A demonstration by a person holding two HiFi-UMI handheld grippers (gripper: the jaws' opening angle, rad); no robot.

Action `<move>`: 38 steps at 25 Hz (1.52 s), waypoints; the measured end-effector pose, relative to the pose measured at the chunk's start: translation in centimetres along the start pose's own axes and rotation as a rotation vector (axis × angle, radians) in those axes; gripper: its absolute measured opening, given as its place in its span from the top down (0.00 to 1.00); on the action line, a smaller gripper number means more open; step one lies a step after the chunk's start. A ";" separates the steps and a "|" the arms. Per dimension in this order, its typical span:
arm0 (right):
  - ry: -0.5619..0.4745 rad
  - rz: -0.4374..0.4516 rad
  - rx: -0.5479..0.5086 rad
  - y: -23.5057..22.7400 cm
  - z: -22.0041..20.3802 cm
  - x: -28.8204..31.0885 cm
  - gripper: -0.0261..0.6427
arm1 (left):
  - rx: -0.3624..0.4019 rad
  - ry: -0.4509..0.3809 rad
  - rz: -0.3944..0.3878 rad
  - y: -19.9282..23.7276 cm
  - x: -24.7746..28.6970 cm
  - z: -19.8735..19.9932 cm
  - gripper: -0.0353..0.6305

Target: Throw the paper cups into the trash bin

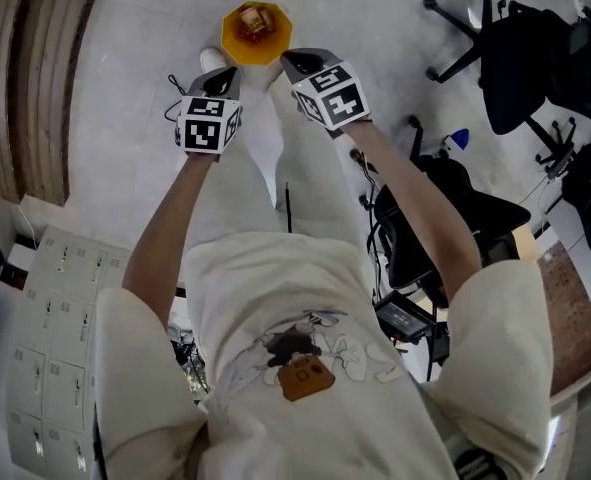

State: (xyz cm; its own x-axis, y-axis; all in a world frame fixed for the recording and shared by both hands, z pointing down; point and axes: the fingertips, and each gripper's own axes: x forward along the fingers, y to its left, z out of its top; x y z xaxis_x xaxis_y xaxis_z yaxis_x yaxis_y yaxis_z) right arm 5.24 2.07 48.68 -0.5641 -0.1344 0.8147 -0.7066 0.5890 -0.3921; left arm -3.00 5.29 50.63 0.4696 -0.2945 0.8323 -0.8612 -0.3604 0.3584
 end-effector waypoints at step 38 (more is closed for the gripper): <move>-0.276 0.053 0.018 12.4 6.4 -25.5 0.95 | 0.102 -0.393 -0.180 -16.3 -25.3 16.4 0.94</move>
